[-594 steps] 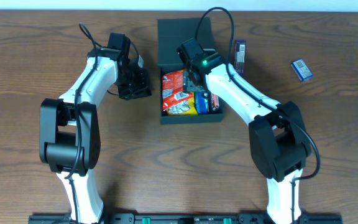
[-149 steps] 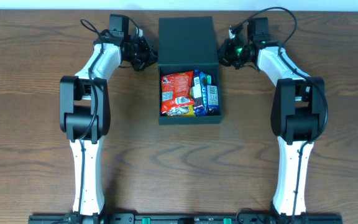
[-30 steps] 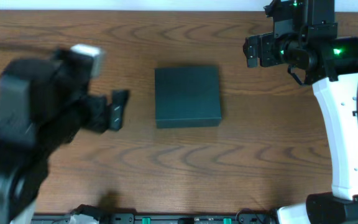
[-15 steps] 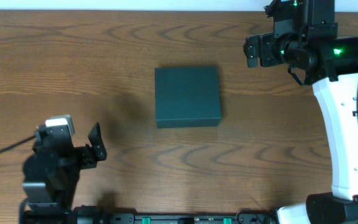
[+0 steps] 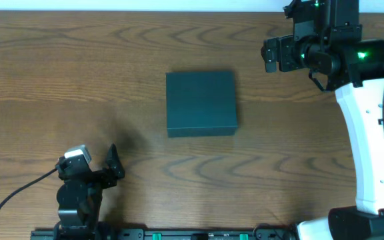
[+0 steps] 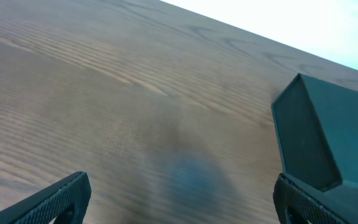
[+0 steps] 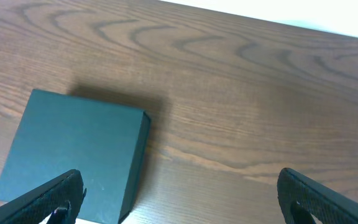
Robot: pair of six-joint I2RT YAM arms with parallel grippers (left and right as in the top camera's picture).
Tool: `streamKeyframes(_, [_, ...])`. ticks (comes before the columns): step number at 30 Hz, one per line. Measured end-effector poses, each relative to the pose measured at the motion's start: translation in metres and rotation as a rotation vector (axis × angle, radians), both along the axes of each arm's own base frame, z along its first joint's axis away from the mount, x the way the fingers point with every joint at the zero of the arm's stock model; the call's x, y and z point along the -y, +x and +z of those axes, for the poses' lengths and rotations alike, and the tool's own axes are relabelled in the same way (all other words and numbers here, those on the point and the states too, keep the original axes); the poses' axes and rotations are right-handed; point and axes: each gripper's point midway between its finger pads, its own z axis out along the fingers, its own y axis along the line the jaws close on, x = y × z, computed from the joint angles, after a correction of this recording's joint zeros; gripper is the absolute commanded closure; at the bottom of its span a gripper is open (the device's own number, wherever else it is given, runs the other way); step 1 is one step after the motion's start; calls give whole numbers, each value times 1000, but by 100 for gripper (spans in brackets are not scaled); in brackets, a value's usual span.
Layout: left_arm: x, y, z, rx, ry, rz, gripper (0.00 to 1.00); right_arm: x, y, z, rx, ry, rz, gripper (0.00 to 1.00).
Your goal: Pack container
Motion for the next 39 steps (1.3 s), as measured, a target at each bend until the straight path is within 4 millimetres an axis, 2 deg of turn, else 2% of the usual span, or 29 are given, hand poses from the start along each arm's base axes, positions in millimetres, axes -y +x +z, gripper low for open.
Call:
streamKeyframes(8, [-1,0,-19,-16,-10,12,5,0,0,0,0,0,0,1])
streamKeyframes(39, [-5,0,-18,-9,-1,34,4,0,0,0,0,0,0,1])
